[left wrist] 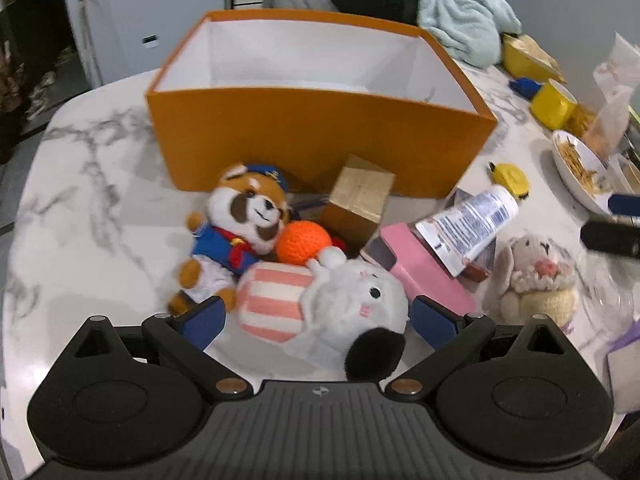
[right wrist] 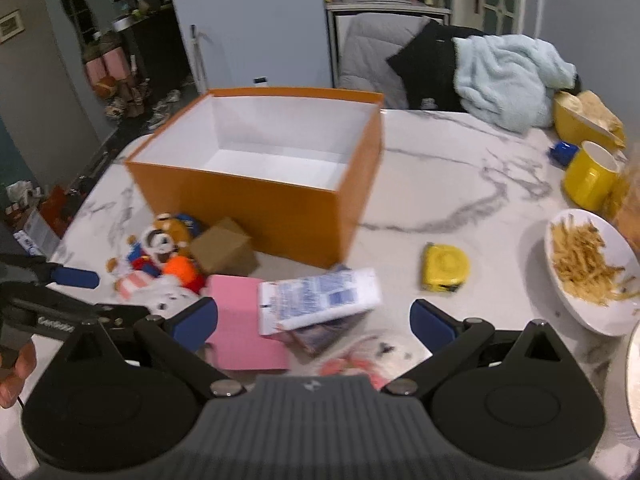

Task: Organize objects
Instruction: 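Reach the left tool to the striped-hat plush while the right tool reaches the crocheted bunny, then grasp the striped-hat plush with the left tool while the right tool grasps the crocheted bunny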

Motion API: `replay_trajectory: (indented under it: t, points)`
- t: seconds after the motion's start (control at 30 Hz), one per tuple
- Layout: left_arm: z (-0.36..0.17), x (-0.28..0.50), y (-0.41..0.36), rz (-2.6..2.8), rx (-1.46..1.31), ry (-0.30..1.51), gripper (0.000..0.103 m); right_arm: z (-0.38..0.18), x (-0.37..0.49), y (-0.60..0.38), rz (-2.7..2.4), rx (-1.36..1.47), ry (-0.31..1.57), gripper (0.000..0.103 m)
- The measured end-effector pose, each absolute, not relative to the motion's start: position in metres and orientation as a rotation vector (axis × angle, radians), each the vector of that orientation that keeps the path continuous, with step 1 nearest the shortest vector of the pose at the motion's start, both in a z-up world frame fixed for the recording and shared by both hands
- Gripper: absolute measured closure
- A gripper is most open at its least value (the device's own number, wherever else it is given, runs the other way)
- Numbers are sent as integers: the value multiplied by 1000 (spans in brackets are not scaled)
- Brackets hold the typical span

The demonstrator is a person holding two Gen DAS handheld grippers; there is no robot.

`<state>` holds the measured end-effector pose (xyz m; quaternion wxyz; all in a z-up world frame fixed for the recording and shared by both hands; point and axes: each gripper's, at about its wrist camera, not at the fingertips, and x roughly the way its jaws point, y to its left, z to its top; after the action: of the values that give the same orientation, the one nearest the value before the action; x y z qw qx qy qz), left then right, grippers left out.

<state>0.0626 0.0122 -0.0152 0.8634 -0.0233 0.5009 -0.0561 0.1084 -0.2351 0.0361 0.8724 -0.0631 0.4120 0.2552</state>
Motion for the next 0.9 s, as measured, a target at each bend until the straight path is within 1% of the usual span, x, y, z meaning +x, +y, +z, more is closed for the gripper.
replay_trajectory:
  t: [0.27,0.4,0.5,0.53,0.83,0.9]
  points:
    - [-40,66,15,-51,-139,1072,0,16,109,-237,497,-165,906,1]
    - [-49,61,19,-29,-229,1038,0,-3,113,-237,420,-171,946,3]
    - [-49,61,19,-27,-225,1007,0,-22,123,-241,378,-149,1039,10]
    - [-50,61,19,-29,-220,1001,0,-28,126,-243,372,-136,1073,11]
    - [-55,60,20,-7,-255,973,0,-57,130,-237,365,-167,1161,12]
    - [-56,59,22,3,-280,969,0,-63,130,-235,372,-168,1185,14]
